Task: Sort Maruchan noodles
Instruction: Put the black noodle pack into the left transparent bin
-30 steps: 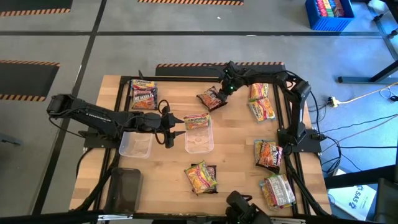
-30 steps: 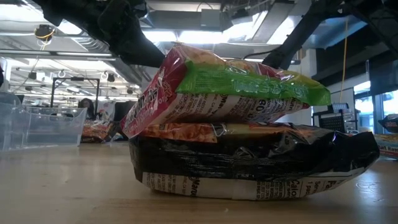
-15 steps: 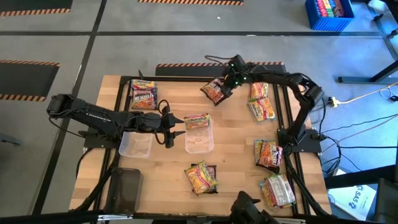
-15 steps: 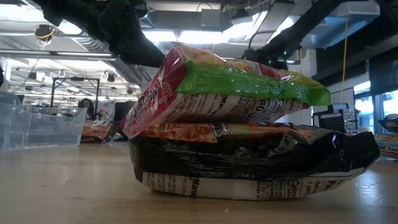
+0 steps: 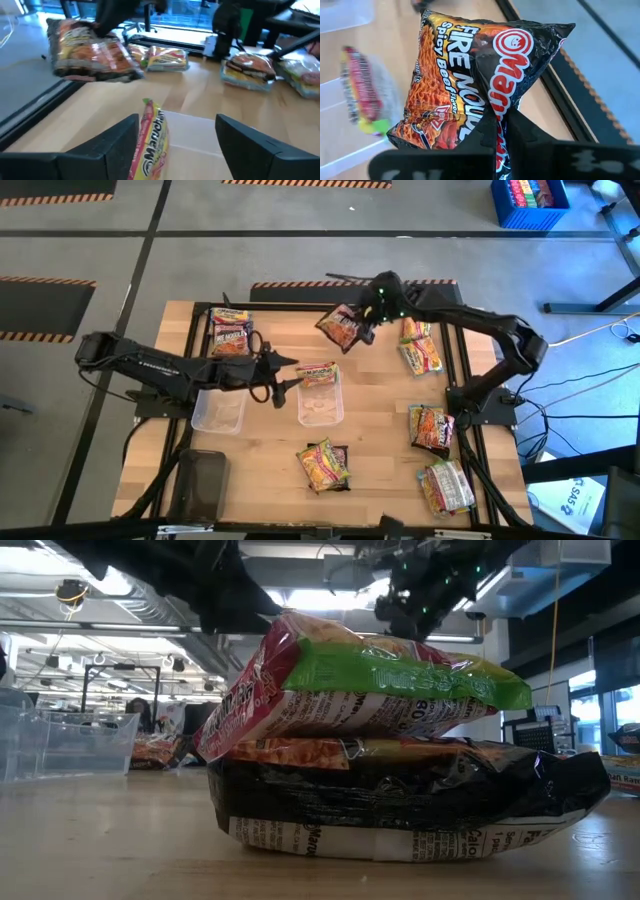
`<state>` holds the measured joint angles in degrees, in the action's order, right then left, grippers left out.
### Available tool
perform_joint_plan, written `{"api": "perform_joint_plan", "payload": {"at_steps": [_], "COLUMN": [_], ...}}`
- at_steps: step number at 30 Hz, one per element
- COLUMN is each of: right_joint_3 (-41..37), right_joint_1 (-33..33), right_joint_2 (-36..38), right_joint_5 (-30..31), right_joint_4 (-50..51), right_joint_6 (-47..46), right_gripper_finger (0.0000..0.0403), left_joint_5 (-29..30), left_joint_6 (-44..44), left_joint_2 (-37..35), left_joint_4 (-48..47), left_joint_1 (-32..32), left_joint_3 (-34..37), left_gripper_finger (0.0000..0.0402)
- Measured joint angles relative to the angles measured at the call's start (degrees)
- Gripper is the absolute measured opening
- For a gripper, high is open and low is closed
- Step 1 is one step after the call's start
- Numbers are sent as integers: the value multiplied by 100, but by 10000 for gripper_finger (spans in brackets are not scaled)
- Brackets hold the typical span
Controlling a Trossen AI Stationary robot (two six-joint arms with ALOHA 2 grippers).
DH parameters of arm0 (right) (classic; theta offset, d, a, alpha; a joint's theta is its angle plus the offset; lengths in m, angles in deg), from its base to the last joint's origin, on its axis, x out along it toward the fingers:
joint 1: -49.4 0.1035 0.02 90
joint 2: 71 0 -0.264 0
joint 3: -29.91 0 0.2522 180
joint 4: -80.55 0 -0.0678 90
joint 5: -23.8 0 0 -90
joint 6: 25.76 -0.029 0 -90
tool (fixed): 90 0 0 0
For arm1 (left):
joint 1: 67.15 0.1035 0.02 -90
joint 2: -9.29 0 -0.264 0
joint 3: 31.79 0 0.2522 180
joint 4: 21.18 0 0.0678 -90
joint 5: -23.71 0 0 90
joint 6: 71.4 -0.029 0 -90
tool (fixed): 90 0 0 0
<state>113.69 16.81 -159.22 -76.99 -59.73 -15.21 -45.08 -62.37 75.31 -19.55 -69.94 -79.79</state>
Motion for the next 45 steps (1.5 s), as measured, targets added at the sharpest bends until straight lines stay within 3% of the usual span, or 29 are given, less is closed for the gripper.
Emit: {"api": "perform_joint_plan", "payload": {"at_steps": [7,17,23,32,37,45], "right_joint_3": [0,0,0,0,0,7], "right_joint_1": [1108,2459,2804,2886,2886,2882], "right_joint_2": [148,150,150,66,-3,1], "right_joint_5": [646,1539,1835,1729,1652,1526], "right_joint_4": [-100,-519,-744,-1026,-1232,-1379], "right_joint_6": [53,286,485,500,498,459], "right_gripper_finger": [3,3,3,3,3,23], "left_joint_5": [-365,-1622,-1834,-2176,-2508,-2637], "left_joint_6": [509,1190,1330,1489,1537,1349], "left_joint_2": [0,-2,-2,209,442,444], "left_joint_4": [-567,-1098,-1101,-993,-684,-682], "left_joint_1": [438,1092,1109,1114,1114,1114], "left_joint_3": [-510,-800,-800,-804,-813,-808], "left_gripper_finger": [300,300,300,299,275,181]}}
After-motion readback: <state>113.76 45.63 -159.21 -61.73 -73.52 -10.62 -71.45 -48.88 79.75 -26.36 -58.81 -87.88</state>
